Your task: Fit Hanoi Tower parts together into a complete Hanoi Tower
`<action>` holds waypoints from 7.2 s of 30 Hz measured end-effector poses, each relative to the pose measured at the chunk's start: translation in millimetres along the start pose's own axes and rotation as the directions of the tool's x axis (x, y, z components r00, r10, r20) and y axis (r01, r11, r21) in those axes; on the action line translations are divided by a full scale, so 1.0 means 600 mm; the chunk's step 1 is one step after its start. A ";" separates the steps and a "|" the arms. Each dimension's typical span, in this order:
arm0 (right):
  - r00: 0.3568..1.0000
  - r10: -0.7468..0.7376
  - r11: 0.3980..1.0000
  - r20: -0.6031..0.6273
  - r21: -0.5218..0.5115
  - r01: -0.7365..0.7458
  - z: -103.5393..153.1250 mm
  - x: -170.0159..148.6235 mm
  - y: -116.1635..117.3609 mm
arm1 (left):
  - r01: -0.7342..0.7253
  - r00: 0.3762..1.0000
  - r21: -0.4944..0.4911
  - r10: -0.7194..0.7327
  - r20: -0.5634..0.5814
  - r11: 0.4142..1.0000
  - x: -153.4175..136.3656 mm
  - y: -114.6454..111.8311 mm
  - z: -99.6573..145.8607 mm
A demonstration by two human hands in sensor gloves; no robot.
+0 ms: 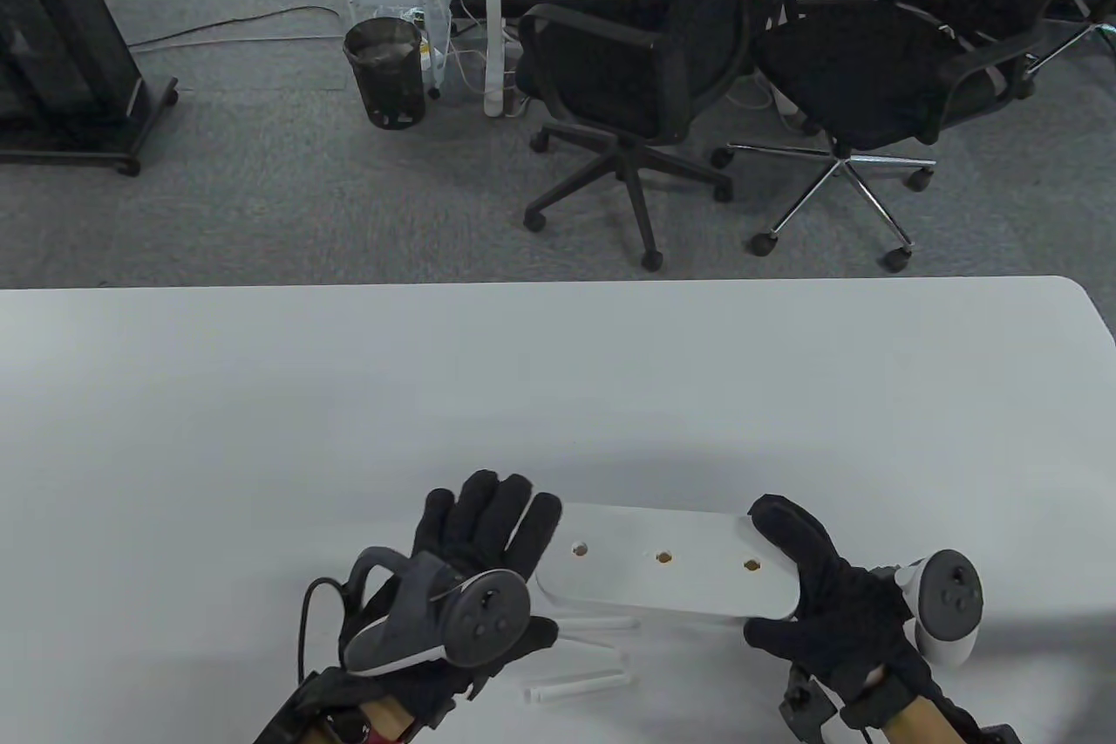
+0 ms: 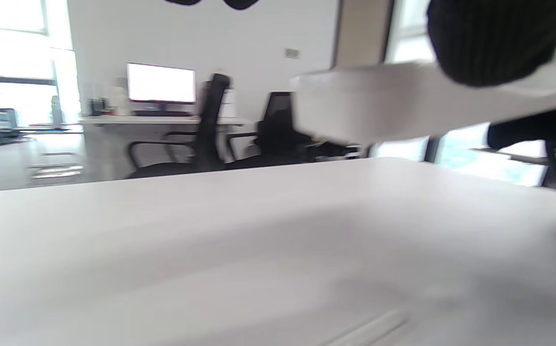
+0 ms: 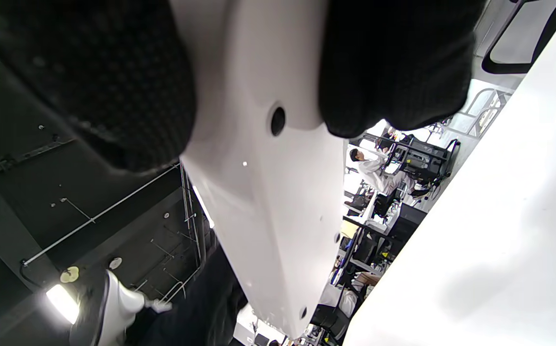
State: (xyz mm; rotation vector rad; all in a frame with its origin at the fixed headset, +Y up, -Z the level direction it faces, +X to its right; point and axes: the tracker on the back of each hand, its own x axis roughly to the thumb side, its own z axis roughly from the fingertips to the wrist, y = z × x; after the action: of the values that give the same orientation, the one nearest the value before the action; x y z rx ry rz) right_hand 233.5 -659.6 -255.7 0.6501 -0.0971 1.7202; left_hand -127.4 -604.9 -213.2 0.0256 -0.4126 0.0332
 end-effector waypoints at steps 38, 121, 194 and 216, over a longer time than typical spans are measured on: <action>0.959 0.178 0.982 -0.220 0.105 -0.158 -0.098 -0.135 0.056 | -0.146 0.971 -0.001 0.144 -0.191 0.989 -0.109 -0.092 0.053; 0.487 0.829 0.537 -0.274 0.633 -0.557 -0.087 -0.228 0.057 | 0.213 0.976 -0.325 -0.183 0.121 0.922 0.180 -0.222 -0.175; 0.467 0.834 0.531 -0.294 0.657 -0.535 -0.087 -0.233 0.059 | -0.016 0.998 0.279 0.034 -0.059 0.960 0.047 -0.007 -0.204; 0.470 0.832 0.534 -0.296 0.656 -0.533 -0.086 -0.233 0.058 | 0.004 0.993 0.248 0.025 -0.114 0.969 0.032 -0.049 -0.220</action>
State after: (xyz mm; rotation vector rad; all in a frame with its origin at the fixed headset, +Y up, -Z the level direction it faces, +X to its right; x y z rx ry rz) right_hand 197.4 -770.3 -354.8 0.3935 0.6254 2.7805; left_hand -55.8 -629.7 -326.8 0.2677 -0.2904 0.0962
